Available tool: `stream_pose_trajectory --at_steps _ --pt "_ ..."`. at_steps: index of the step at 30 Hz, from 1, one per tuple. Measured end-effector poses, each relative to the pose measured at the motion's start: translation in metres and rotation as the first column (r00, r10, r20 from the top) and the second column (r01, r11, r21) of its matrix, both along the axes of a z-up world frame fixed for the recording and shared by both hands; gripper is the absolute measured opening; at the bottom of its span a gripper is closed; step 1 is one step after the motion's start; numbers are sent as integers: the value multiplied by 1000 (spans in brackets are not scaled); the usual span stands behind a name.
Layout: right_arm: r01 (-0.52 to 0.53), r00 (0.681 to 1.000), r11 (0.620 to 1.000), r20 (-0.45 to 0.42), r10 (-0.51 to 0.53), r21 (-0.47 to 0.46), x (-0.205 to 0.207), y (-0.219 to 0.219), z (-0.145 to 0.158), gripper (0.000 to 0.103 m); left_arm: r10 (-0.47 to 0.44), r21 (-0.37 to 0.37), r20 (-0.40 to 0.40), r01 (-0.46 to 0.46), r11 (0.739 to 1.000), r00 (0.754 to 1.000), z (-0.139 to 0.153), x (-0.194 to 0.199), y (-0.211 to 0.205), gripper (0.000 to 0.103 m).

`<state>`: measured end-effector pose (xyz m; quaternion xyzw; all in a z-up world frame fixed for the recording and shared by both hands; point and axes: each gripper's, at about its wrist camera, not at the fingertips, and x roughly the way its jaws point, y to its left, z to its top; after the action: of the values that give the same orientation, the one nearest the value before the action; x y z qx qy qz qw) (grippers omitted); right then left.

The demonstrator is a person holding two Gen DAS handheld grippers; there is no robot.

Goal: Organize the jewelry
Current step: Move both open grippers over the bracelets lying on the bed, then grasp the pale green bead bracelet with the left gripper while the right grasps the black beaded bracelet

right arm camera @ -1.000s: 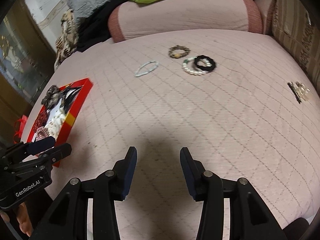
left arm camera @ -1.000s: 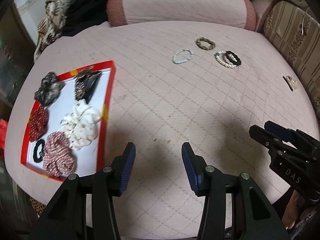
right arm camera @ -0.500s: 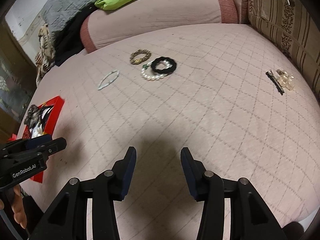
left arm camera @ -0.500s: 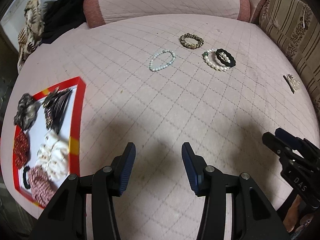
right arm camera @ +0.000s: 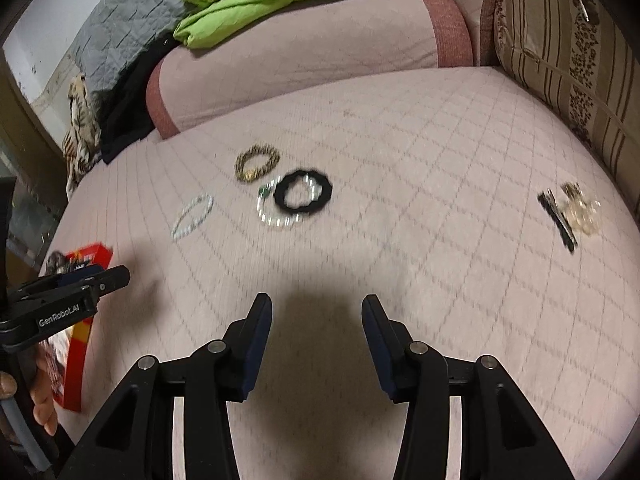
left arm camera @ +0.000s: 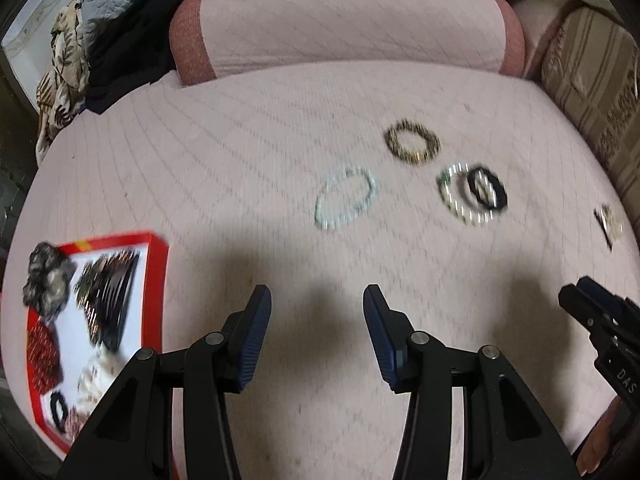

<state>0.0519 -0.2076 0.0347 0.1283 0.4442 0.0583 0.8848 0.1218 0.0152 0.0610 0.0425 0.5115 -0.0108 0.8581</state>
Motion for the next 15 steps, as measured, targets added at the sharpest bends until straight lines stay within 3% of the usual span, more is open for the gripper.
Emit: stream_pose_trajectory --at_steps 9,15 --pt "31 1000 998 1 -31 57 50 -19 -6 56 44 -131 -9 -45 990 999 -11 66 -2 47" --pt "-10 1000 997 5 10 72 72 -15 -13 56 87 -135 -34 -91 987 996 -36 87 15 47"
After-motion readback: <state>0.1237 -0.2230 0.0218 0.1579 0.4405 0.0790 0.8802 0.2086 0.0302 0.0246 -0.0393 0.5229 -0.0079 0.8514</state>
